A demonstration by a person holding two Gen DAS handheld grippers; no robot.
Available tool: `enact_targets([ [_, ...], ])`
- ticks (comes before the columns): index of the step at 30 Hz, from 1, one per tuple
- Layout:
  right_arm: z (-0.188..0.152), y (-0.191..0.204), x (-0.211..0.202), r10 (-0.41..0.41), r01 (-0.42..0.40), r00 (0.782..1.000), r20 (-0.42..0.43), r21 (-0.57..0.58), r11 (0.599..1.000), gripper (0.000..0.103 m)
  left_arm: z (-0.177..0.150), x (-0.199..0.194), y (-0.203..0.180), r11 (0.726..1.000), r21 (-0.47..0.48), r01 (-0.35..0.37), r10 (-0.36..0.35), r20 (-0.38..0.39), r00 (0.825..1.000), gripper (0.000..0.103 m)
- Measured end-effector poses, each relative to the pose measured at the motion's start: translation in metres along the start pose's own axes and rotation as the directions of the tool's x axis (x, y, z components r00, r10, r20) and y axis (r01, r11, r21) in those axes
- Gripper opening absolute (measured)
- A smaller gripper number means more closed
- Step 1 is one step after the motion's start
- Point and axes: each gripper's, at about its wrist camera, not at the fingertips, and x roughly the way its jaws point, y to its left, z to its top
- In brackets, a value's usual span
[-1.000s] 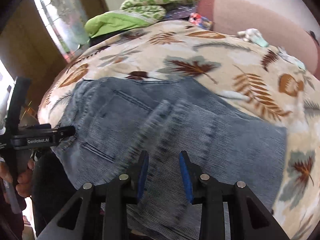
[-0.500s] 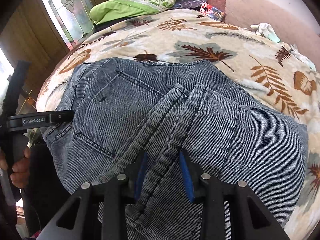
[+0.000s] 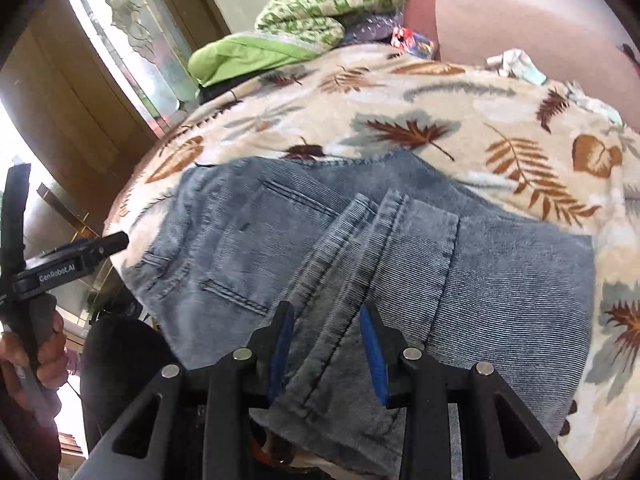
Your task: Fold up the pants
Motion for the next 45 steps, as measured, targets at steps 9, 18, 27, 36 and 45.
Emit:
enact_targets([
  [9,0.001,0.021,-0.015,0.003,-0.002,1.0,0.02,-0.045,0.999,0.038,0.003,-0.045,-0.002,0.999,0.035,-0.038,0.033,0.134,0.99,0.103],
  [18,0.004,0.038,-0.014,0.008,-0.007,1.0,0.017,-0.085,0.996,0.038,0.006,-0.062,0.002,0.999,0.031,-0.034,0.028,0.182,0.983,0.103],
  [27,0.004,0.035,-0.009,0.008,-0.007,1.0,0.006,-0.072,0.997,0.038,0.008,-0.061,-0.002,0.999,0.038,-0.034,0.026,0.19,0.982,0.103],
  [36,-0.001,0.022,0.004,0.01,-0.011,1.0,-0.025,-0.038,0.999,0.038,0.007,-0.052,-0.013,0.997,0.057,-0.043,0.033,0.176,0.984,0.103],
  [45,-0.002,0.006,0.01,0.019,-0.019,0.999,-0.031,0.003,1.0,0.038,0.011,-0.052,-0.024,0.996,0.078,-0.053,0.038,0.184,0.982,0.103],
])
